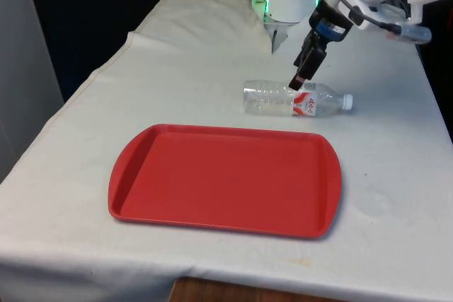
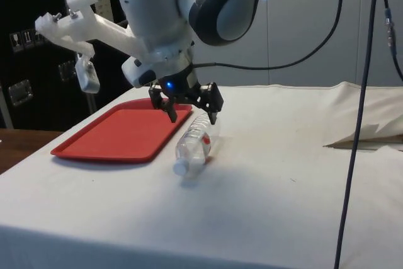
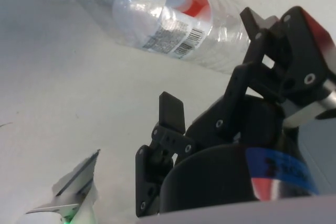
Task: Place the bottle upright on the tray.
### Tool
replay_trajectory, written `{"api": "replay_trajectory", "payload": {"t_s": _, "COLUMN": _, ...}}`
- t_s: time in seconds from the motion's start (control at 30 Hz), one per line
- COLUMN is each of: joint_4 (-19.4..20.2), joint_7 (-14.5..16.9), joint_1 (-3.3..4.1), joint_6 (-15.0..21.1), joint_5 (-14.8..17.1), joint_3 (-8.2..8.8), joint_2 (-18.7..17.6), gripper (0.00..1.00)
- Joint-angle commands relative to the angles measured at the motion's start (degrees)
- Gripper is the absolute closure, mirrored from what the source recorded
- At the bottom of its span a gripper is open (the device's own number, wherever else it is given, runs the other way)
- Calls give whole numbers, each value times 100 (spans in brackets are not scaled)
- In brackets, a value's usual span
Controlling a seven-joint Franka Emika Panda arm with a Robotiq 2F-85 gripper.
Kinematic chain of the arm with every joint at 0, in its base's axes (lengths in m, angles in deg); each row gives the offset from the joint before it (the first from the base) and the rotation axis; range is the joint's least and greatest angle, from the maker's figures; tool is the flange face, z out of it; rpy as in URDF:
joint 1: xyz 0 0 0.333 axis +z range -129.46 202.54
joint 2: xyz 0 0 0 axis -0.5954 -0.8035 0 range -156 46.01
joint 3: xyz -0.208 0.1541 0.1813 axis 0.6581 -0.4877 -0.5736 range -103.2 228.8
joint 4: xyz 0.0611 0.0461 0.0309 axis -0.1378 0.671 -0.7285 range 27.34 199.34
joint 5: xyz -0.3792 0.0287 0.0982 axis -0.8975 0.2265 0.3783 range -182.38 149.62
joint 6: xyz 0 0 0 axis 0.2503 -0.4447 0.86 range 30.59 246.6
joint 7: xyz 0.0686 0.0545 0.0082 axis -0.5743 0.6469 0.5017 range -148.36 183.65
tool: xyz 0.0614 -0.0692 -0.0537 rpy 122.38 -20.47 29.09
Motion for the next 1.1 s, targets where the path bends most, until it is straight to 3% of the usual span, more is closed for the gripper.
{"api": "replay_trajectory", "payload": {"t_s": 0.0, "joint_4": -46, "joint_7": -115, "joint_1": 52, "joint_6": -74, "joint_5": -109, "joint_3": 6, "joint_2": -23, "gripper": 0}}
{"api": "replay_trajectory", "payload": {"t_s": 0.23, "joint_4": -46, "joint_7": -132, "joint_1": 6, "joint_6": -160, "joint_5": -97, "joint_3": -86, "joint_2": -17, "gripper": 0}}
{"api": "replay_trajectory", "payload": {"t_s": 0.53, "joint_4": -57, "joint_7": -189, "joint_1": 34, "joint_6": -212, "joint_5": -155, "joint_3": -80, "joint_2": -29, "gripper": 0}}
{"api": "replay_trajectory", "payload": {"t_s": 0.57, "joint_4": -46, "joint_7": -132, "joint_1": 0, "joint_6": -189, "joint_5": -97, "joint_3": -92, "joint_2": -17, "gripper": 0}}
{"api": "replay_trajectory", "payload": {"t_s": 0.6, "joint_4": -57, "joint_7": -206, "joint_1": 40, "joint_6": -235, "joint_5": -166, "joint_3": -80, "joint_2": -29, "gripper": 0}}
{"api": "replay_trajectory", "payload": {"t_s": 0.7, "joint_4": -86, "joint_7": -269, "joint_1": 63, "joint_6": -309, "joint_5": -223, "joint_3": -103, "joint_2": -69, "gripper": 0}}
{"api": "replay_trajectory", "payload": {"t_s": 0.9, "joint_4": -172, "joint_7": -498, "joint_1": 57, "joint_6": -561, "joint_5": -441, "joint_3": -229, "joint_2": -160, "gripper": 0}}
{"api": "replay_trajectory", "payload": {"t_s": 0.93, "joint_4": -138, "joint_7": -424, "joint_1": 11, "joint_6": -493, "joint_5": -361, "joint_3": -252, "joint_2": -138, "gripper": 0}}
{"api": "replay_trajectory", "payload": {"t_s": 0.97, "joint_4": -189, "joint_7": -521, "joint_1": 63, "joint_6": -607, "joint_5": -464, "joint_3": -241, "joint_2": -172, "gripper": 0}}
{"api": "replay_trajectory", "payload": {"t_s": 1.07, "joint_4": -258, "joint_7": -642, "joint_1": 63, "joint_6": -756, "joint_5": -579, "joint_3": -304, "joint_2": -235, "gripper": 0}}
